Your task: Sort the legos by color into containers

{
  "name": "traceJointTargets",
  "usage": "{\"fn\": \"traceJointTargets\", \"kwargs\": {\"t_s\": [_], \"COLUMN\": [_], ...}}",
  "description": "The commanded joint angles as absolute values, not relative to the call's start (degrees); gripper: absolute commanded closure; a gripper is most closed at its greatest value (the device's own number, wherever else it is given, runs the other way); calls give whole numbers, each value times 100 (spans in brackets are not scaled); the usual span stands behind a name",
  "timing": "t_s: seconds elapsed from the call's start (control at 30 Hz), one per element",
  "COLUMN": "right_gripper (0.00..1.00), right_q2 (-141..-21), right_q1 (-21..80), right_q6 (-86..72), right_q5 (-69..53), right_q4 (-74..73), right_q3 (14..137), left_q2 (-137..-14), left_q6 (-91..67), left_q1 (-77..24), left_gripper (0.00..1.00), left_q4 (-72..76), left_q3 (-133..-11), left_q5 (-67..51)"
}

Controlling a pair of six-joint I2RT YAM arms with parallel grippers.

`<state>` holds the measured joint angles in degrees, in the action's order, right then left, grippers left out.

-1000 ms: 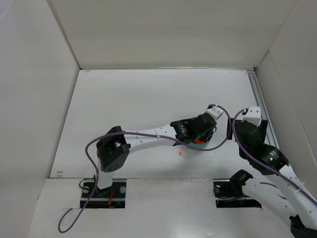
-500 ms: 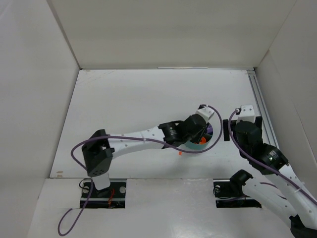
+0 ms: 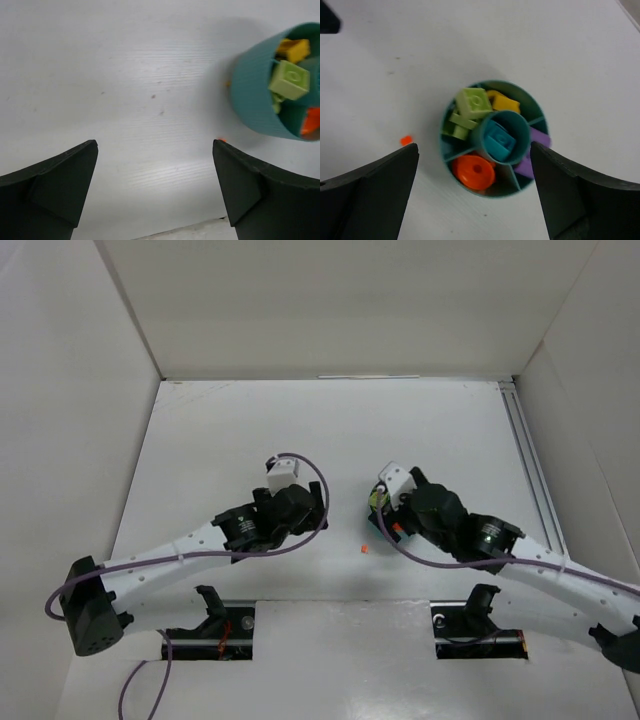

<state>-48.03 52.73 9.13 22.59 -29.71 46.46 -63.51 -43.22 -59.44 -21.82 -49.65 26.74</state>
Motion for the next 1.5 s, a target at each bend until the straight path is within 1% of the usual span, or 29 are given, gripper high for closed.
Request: {"fn": "traceJointTargets", "kwargs": {"t_s": [0.0, 0.17, 0.23, 0.33, 0.43, 0.47, 0.5, 0.53, 0.6, 0.63, 0.77, 0.83, 0.97, 1.27, 1.47], "right_gripper": [3, 15, 17, 24, 24, 25, 32, 35, 35, 40, 43, 47, 49, 50, 53], "right_q2": [-5246, -6150, -6406, -6776, -7066, -7136, -7215, -7390, -7601, -7820, -8129, -8183, -8183, -8385, -8438], "right_q1": [5835, 6397, 6398, 6398, 6398, 6398, 6398, 6398, 6398, 6398, 6398, 6346, 6039, 5933, 5757], "right_q6": [1055, 731, 668, 606, 702, 703, 703, 703, 703, 703, 581, 580, 580, 809, 1010], "right_q5": [1654, 1398, 1163, 968, 809, 756, 756, 756, 756, 825, 993, 993, 871, 721, 431], "right_q4": [-2057, -2057, -2109, -2057, -2127, -2127, -2179, -2180, -2232, -2311, -2391, -2391, -2180, -1995, -1890], "right_q3": [4685, 4632, 4632, 4518, 4518, 4570, 4570, 4570, 4641, 4710, 4781, 4781, 4676, 4623, 4623], "left_q2": [-5951, -5669, -5669, -5669, -5730, -5730, -5730, -5791, -5792, -5844, -5845, -5845, -5845, -6073, -6179], "left_q6": [-5290, -5502, -5502, -5432, -5353, -5353, -5353, -5353, -5300, -5300, -5300, -5300, -5238, -5186, -5186], "left_q1": [-5748, -5695, -5643, -5643, -5643, -5643, -5643, -5643, -5643, -5643, -5643, -5643, -5643, -5643, -5643], "left_gripper": [0, 0, 0, 0, 0, 0, 0, 0, 0, 0, 0, 0, 0, 0, 0], "left_q4": [-2646, -2829, -2900, -2848, -2848, -2848, -2848, -2848, -2970, -2971, -3023, -3023, -3023, -3023, -3023], "left_q3": [-4562, -4351, -4351, -4351, -4403, -4403, -4403, -4473, -4544, -4605, -4728, -4729, -4781, -4896, -4948], "left_q5": [2821, 2882, 2935, 2875, 2813, 2813, 2865, 2865, 2927, 2979, 2979, 2979, 2927, 2927, 2927]}}
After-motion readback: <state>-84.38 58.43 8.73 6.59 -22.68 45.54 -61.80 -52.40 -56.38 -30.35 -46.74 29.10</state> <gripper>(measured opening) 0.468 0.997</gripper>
